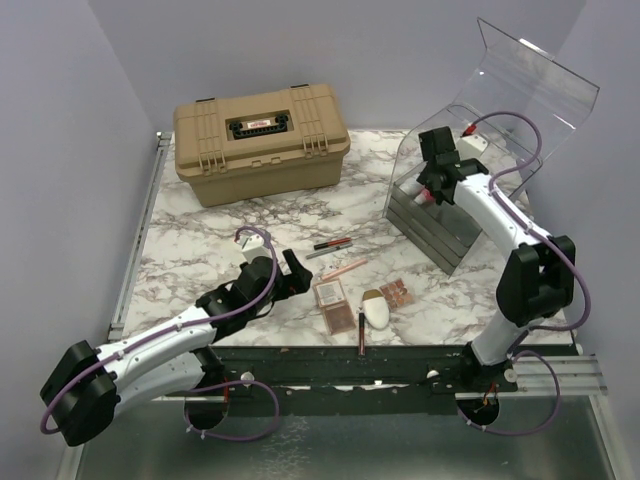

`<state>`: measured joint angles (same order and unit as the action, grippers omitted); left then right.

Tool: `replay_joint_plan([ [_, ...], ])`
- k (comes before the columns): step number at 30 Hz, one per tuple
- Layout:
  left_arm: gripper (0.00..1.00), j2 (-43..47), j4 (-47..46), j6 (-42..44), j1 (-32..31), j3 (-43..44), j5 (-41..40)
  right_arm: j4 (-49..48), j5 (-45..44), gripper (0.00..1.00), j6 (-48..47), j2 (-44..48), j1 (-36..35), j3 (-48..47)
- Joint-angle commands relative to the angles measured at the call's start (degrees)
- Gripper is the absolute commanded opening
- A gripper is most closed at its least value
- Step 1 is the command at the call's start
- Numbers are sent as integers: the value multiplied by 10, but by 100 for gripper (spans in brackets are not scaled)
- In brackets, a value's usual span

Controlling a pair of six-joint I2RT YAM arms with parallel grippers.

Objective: Organize the makeup
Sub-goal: Place the makeup in the storage box.

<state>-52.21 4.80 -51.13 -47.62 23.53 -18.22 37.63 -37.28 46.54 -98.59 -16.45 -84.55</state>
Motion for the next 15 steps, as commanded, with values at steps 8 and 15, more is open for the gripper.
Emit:
replay_joint_plan([
  [8, 94, -19, -16, 12, 5, 4, 21, -154, 260, 62, -187, 209, 2, 130],
  [15, 94, -31, -25, 12, 5, 7, 23, -193, 430, 65, -248, 308, 2, 210],
])
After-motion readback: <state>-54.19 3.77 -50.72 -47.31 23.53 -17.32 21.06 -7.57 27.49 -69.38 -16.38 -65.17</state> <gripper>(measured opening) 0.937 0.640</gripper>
